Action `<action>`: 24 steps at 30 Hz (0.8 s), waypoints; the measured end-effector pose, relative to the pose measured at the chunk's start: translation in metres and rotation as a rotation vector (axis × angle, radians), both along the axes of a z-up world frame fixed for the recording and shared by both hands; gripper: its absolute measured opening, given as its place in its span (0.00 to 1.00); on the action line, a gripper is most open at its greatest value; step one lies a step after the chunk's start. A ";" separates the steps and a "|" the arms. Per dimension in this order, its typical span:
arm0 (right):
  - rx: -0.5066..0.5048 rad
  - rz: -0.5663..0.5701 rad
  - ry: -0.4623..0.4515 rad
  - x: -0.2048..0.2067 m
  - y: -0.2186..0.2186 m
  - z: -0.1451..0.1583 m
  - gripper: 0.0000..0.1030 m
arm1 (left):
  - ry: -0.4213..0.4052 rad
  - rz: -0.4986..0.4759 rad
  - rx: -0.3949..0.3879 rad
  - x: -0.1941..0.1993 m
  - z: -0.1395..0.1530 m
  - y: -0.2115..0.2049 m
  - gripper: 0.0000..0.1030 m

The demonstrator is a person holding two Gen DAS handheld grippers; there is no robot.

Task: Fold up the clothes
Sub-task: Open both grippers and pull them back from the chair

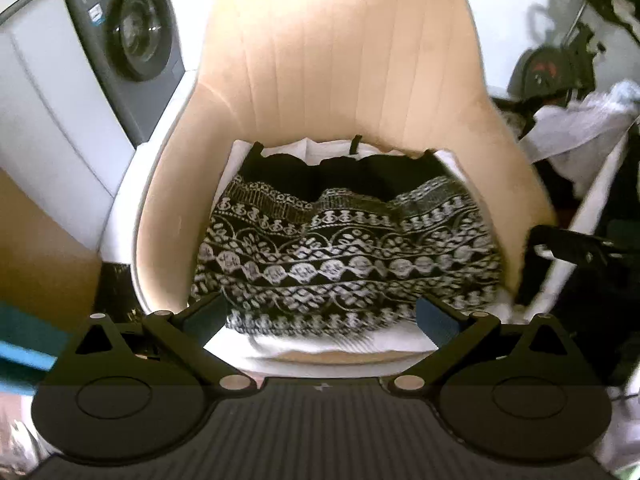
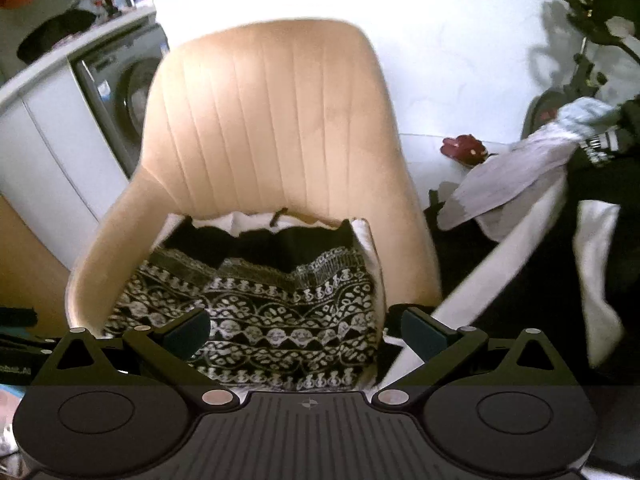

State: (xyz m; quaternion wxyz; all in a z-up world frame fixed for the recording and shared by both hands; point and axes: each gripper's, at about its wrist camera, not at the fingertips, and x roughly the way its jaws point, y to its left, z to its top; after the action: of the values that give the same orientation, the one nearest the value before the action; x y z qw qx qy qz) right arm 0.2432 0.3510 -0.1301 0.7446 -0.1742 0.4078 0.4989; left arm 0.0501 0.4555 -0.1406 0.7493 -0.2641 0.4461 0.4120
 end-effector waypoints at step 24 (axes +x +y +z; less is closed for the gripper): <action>-0.023 -0.225 -0.107 -0.154 -0.087 0.048 0.99 | -0.018 -0.156 0.016 -0.116 0.045 -0.056 1.00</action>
State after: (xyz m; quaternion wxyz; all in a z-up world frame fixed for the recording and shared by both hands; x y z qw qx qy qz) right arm 0.0895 0.2640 -0.0823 0.8146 -0.1623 0.3901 0.3974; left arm -0.0655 0.3993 -0.0956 0.7853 -0.2264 0.4552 0.3533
